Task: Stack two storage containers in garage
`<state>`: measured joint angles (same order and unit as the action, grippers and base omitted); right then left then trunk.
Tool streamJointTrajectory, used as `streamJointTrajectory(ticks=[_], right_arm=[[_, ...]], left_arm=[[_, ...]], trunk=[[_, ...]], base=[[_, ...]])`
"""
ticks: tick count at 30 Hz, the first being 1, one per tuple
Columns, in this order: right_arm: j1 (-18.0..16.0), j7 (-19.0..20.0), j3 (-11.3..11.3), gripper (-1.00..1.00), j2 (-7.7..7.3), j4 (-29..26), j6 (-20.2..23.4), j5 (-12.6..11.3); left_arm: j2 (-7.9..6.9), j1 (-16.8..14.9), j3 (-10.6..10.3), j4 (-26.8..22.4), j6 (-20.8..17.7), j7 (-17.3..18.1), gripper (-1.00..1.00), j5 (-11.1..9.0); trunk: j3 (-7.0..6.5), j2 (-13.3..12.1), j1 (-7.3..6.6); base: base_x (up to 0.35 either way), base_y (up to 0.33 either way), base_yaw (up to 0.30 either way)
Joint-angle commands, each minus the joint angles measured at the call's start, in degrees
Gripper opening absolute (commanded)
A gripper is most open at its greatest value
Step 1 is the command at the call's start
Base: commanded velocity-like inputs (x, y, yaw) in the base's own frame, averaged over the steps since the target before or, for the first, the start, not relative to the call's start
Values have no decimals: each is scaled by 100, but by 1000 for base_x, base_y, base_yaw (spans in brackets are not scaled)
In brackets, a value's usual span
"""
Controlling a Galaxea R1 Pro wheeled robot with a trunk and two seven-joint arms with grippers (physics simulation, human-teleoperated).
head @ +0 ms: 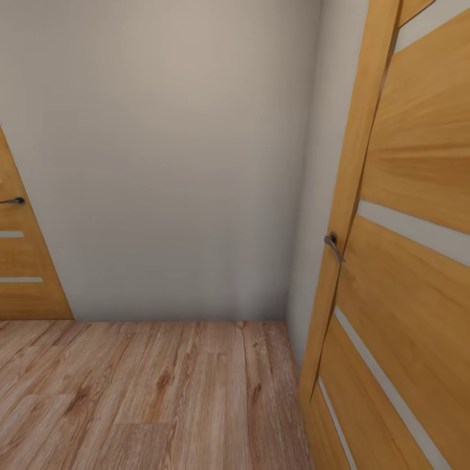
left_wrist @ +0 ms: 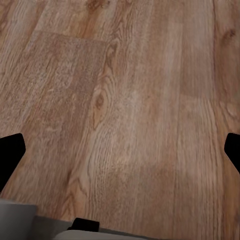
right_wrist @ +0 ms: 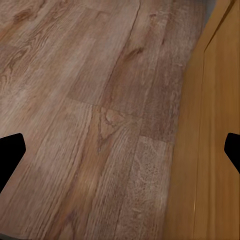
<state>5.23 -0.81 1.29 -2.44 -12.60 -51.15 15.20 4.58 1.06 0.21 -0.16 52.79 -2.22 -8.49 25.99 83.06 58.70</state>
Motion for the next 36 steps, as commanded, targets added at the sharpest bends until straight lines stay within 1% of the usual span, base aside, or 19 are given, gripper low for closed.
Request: streamJointTrajectory(ticks=[1,23,29,36], right_arm=[[2,-5,11,100,-2,-12,-2,11],[4,3,23,100,-2,-15,0,45],[3,-13,20,100,-2,-15,-1,44],[5,-7,28,100,-2,-15,-1,44]], left_arm=[[1,1,-4,-1,14,-24,100,5],[-12,-1,-4,-1,-23,-24,100,-1],[-20,-1,-4,-1,-23,-24,100,-2],[-19,0,-4,-1,-23,-24,100,-3]], trunk=[[3,2,3],[3,2,3],[3,2,3],[3,2,3]], base=[[201,0,0],[16,0,0],[0,0,140],[0,0,26]])
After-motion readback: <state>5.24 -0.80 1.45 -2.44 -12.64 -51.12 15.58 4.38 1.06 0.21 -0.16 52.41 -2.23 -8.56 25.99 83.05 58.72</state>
